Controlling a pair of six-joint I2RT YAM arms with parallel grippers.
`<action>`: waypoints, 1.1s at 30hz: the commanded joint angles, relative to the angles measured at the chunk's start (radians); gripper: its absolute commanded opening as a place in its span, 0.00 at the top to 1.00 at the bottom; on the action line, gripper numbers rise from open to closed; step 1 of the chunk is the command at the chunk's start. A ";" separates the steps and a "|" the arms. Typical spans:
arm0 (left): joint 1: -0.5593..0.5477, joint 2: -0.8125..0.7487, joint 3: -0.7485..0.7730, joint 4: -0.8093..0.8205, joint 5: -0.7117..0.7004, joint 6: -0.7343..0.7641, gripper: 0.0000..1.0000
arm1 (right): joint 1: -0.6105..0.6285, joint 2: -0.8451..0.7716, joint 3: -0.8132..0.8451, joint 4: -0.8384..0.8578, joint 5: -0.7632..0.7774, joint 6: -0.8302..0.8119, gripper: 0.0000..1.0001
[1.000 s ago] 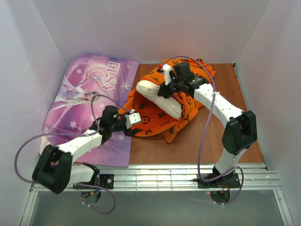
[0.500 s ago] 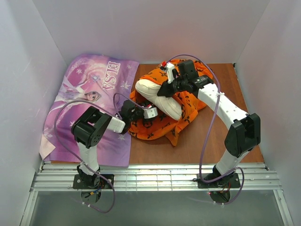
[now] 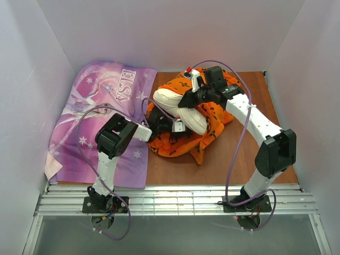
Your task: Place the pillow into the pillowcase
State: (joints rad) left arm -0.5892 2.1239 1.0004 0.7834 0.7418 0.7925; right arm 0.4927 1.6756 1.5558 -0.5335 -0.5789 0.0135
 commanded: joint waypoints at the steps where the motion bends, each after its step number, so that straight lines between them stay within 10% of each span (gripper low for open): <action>1: -0.006 0.036 0.150 -0.296 0.103 0.051 0.33 | 0.007 -0.096 0.064 0.058 -0.148 0.055 0.99; 11: -0.027 0.223 0.543 -1.013 -0.016 0.207 0.55 | -0.013 -0.122 0.076 0.049 -0.191 0.069 0.99; 17: -0.032 0.205 0.520 -1.179 -0.081 0.275 1.00 | -0.013 -0.131 0.067 0.049 -0.179 0.062 0.99; 33: -0.023 -0.455 -0.133 -0.759 -0.102 0.134 1.00 | -0.019 -0.100 -0.273 0.087 0.042 -0.107 0.99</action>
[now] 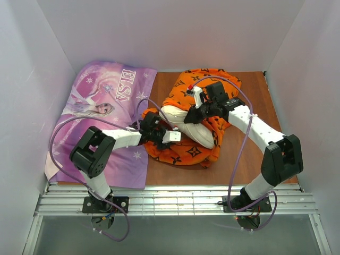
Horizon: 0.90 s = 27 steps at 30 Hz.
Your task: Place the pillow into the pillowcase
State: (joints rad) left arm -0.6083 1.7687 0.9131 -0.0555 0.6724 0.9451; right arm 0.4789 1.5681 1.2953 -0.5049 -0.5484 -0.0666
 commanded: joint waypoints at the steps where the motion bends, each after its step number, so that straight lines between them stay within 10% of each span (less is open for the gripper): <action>1: -0.005 -0.130 -0.054 0.079 -0.036 -0.020 1.00 | -0.005 0.013 -0.019 0.065 0.018 -0.035 0.99; 27: -0.011 -0.354 -0.109 -0.300 0.193 0.041 1.00 | 0.029 0.228 -0.105 0.161 0.170 -0.064 0.99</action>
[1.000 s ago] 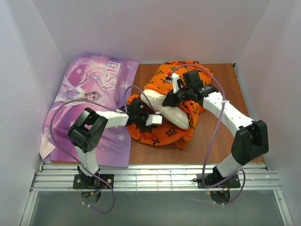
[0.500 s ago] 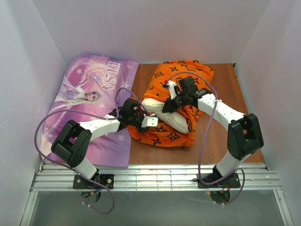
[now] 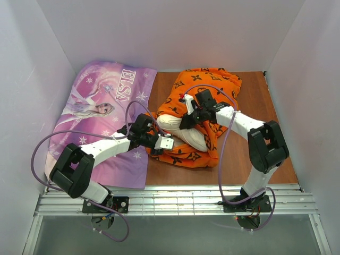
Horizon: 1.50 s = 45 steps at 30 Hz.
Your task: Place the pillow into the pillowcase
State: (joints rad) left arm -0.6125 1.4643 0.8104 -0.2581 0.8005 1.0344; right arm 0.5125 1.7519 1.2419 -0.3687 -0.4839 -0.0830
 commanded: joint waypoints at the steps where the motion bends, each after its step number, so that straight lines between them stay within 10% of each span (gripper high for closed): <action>1: -0.004 -0.055 -0.007 -0.102 0.054 -0.056 1.00 | 0.015 0.046 -0.067 0.007 0.108 -0.079 0.99; 12: 0.049 -0.078 -0.086 -0.097 -0.078 -0.105 1.00 | -0.016 -0.108 -0.242 -0.092 0.114 -0.181 0.99; 14: 0.049 -0.071 -0.045 -0.072 -0.104 -0.218 0.72 | -0.016 -0.085 -0.230 -0.081 0.076 -0.152 0.99; 25: 0.030 -0.191 -0.045 0.086 -0.463 -0.910 0.32 | -0.023 0.017 -0.230 0.008 -0.082 0.032 0.99; 45: -0.139 0.042 -0.010 0.252 -0.842 -1.392 0.24 | -0.037 -0.037 -0.180 0.002 -0.140 0.103 0.99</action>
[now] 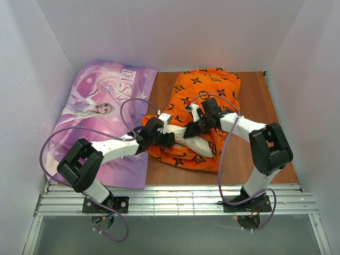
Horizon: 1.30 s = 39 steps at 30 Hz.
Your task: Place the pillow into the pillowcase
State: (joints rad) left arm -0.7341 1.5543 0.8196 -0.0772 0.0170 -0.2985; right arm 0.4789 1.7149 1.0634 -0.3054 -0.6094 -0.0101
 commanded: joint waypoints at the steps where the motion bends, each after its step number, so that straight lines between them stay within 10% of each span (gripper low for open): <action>1: -0.017 -0.045 -0.020 0.071 -0.061 -0.065 0.23 | -0.003 -0.001 -0.002 -0.061 -0.015 0.032 0.99; 15: -0.059 0.228 0.122 -0.113 -0.253 -0.087 0.28 | -0.017 -0.026 0.010 -0.067 -0.029 0.038 0.99; 19: -0.021 0.227 0.124 -0.163 -0.267 -0.062 0.54 | -0.023 -0.047 0.004 -0.109 -0.018 0.013 0.99; 23: 0.096 0.138 0.113 -0.217 -0.270 0.001 1.00 | -0.023 -0.051 -0.060 -0.123 0.078 -0.065 0.99; 39: 0.371 -0.263 0.173 -0.345 -0.095 0.254 1.00 | -0.065 0.012 -0.177 -0.118 0.310 -0.194 0.99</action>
State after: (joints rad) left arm -0.5507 1.4658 0.9489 -0.3820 0.1192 0.0036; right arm 0.5716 1.6676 1.0222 -0.0032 -0.6689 -0.1413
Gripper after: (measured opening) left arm 0.064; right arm 0.026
